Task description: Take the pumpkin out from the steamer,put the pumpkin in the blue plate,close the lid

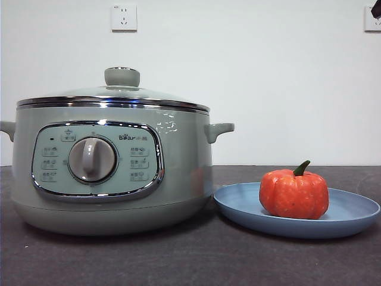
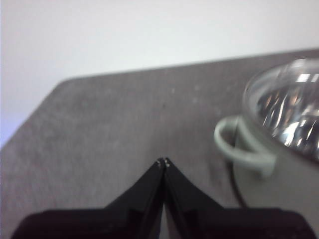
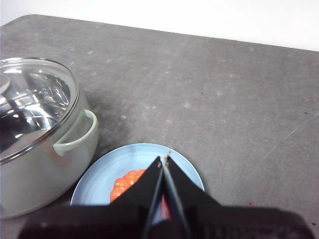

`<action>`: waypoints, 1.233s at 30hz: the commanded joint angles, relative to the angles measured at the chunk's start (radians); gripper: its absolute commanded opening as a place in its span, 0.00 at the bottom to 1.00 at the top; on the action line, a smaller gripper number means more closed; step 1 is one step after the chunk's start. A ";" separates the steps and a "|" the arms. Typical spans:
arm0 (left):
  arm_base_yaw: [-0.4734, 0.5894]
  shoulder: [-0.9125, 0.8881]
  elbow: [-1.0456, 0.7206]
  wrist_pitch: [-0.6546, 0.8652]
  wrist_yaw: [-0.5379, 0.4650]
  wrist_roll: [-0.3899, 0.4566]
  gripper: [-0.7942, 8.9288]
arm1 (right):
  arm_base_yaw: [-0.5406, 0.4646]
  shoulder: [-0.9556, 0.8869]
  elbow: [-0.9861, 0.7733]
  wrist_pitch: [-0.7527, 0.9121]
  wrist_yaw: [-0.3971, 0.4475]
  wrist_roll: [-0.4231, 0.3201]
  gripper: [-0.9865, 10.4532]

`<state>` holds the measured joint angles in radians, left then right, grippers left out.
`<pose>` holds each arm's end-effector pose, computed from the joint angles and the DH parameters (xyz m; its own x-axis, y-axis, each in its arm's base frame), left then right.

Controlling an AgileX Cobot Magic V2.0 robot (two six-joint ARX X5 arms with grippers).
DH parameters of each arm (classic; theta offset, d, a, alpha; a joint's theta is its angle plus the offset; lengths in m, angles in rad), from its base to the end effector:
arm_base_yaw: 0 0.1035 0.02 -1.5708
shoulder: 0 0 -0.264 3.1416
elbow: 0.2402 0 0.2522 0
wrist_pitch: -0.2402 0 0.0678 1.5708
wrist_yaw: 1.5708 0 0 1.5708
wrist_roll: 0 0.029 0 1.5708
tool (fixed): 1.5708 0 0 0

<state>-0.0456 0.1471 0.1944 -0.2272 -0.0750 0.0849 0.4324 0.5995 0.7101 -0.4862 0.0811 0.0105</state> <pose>0.0959 -0.0022 0.1964 0.9835 0.0301 -0.1784 -0.0129 0.9952 0.0968 0.1180 0.0519 0.3037 0.8758 0.3150 -0.3656 -0.3457 0.9381 -0.0199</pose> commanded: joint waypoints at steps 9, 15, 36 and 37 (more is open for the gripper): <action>0.047 -0.104 -0.192 0.058 0.006 -0.121 0.08 | 0.002 -0.002 -0.006 0.005 0.003 -0.002 0.07; 0.071 -0.125 -0.192 0.047 0.029 -0.143 0.08 | 0.002 -0.002 -0.006 0.005 0.003 -0.002 0.07; 0.071 -0.124 -0.192 0.047 0.027 -0.143 0.08 | 0.002 -0.002 -0.006 0.005 0.003 -0.002 0.07; 0.071 -0.124 -0.192 0.047 0.027 -0.143 0.08 | 0.002 -0.002 -0.006 0.005 0.003 -0.002 0.07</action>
<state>0.0208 0.0242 0.0181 -0.1837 -0.0494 -0.0532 0.4324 0.5995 0.7101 -0.4862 0.0811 0.0105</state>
